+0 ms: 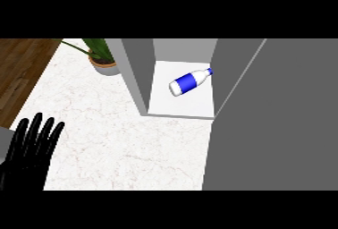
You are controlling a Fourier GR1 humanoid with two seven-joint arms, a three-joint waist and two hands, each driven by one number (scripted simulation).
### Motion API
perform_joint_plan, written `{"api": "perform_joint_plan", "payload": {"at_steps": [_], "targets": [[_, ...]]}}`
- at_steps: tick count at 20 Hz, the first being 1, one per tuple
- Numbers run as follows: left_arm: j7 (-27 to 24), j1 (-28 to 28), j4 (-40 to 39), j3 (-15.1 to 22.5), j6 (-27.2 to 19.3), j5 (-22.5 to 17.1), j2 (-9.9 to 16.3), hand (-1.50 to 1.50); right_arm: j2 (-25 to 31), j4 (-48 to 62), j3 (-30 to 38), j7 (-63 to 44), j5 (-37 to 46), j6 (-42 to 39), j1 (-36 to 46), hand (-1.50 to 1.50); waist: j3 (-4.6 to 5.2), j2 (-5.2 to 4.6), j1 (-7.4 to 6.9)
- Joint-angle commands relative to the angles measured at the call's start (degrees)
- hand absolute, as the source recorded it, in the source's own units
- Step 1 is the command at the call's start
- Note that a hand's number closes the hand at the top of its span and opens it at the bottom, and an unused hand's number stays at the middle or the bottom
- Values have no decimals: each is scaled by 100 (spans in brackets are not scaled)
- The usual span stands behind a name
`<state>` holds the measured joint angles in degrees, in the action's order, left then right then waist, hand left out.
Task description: Pick up the bottled water, place it into the cabinet and close the cabinet
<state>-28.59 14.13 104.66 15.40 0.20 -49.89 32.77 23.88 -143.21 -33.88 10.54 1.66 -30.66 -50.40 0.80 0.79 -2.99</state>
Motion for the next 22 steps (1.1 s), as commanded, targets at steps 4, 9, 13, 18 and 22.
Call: {"api": "perform_joint_plan", "payload": {"at_steps": [4,9,13,18,22], "targets": [[28,432,206,-268,491,-271,374,-150,-285,-532,-1515,-653,210,16,303,150,4,-70,-298],[39,390,136,-401,867,-368,559,-150,-325,-277,-1499,-949,149,78,822,150,11,-179,-466],[39,430,172,-623,1057,-518,726,-150,-326,-174,-1427,-1135,111,165,1069,150,15,-192,-604],[93,364,202,-655,1213,-550,833,-150,-229,-103,-1181,-1294,35,125,1494,150,31,-268,-839],[142,350,168,-645,1384,-576,917,-150,-63,-61,-1014,-1421,53,8,1819,150,57,-303,-978]]}}
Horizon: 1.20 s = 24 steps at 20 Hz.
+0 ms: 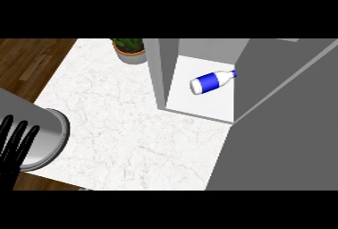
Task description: Pick up the bottled water, place it into the cabinet and close the cabinet
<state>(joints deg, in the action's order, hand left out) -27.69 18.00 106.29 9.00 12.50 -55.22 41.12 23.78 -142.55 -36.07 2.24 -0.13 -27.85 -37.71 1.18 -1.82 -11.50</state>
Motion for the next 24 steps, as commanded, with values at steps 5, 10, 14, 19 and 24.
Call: {"api": "perform_joint_plan", "payload": {"at_steps": [5,10,14,19,24], "targets": [[115,-111,10,-97,160,-109,164,-150,278,-230,-469,-604,338,-540,1156,150,36,-2,-268],[124,-42,-38,-181,240,-137,248,-150,194,-140,-462,-812,158,-448,1424,150,48,20,-282],[140,-100,-138,-272,287,-191,300,-150,281,-67,-435,-930,128,-550,1664,150,60,-6,-239],[142,-114,-116,-250,266,-242,239,-150,196,-69,-310,-914,0,-497,1892,150,51,-23,-208],[155,-109,-157,-320,366,-303,303,-150,81,38,-291,-918,-201,-394,1776,150,59,-74,-205]]}}
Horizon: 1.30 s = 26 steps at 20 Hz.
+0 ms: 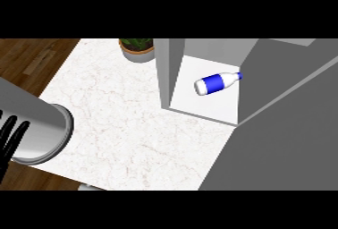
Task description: Pick up the bottled water, place it into the cabinet and close the cabinet
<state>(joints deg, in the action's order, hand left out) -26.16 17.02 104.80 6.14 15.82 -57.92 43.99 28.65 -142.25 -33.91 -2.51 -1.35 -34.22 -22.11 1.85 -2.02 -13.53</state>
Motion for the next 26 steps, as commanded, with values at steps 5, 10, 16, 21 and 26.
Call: {"api": "perform_joint_plan", "payload": {"at_steps": [5,10,16,21,26], "targets": [[17,-98,-26,-62,120,-38,62,-150,-425,248,-746,-371,-469,59,96,150,-29,-208,-163],[21,-177,-17,-57,172,-55,56,-150,-510,356,-606,-356,-717,105,114,150,-37,-283,-293],[47,-164,-19,-71,170,-43,90,-150,-728,422,-179,-530,-722,405,255,150,-50,-251,-250],[59,-168,-130,-57,252,-18,109,-150,-713,588,220,-925,-415,421,871,150,-34,-216,-249],[76,-257,-183,-80,231,-47,98,-150,-893,1053,337,-1493,-424,523,1557,150,-40,-203,-225]]}}
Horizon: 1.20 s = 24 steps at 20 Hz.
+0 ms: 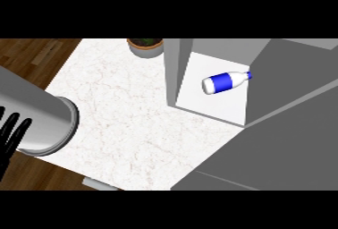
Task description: Pick up the bottled water, place it into the cabinet and close the cabinet
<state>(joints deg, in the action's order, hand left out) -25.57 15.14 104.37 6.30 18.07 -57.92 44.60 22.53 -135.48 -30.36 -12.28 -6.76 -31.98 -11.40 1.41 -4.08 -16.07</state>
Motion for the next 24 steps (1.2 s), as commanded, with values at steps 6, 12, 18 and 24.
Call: {"api": "perform_joint_plan", "payload": {"at_steps": [6,12,18,24], "targets": [[52,-42,-139,-56,3,-45,30,-150,-795,1313,196,-1040,9,565,1397,150,-29,30,-8],[-29,-2,-193,-38,45,-26,-60,-150,-1477,2288,426,-1538,-177,872,2492,150,-51,104,64],[-110,151,-364,-93,13,-21,-128,-150,-2221,3462,1140,-1802,319,1782,3915,150,-77,160,313],[-148,266,-137,-208,79,-95,-57,-150,-2245,4887,1709,-1653,457,2937,5279,150,-118,176,343]]}}
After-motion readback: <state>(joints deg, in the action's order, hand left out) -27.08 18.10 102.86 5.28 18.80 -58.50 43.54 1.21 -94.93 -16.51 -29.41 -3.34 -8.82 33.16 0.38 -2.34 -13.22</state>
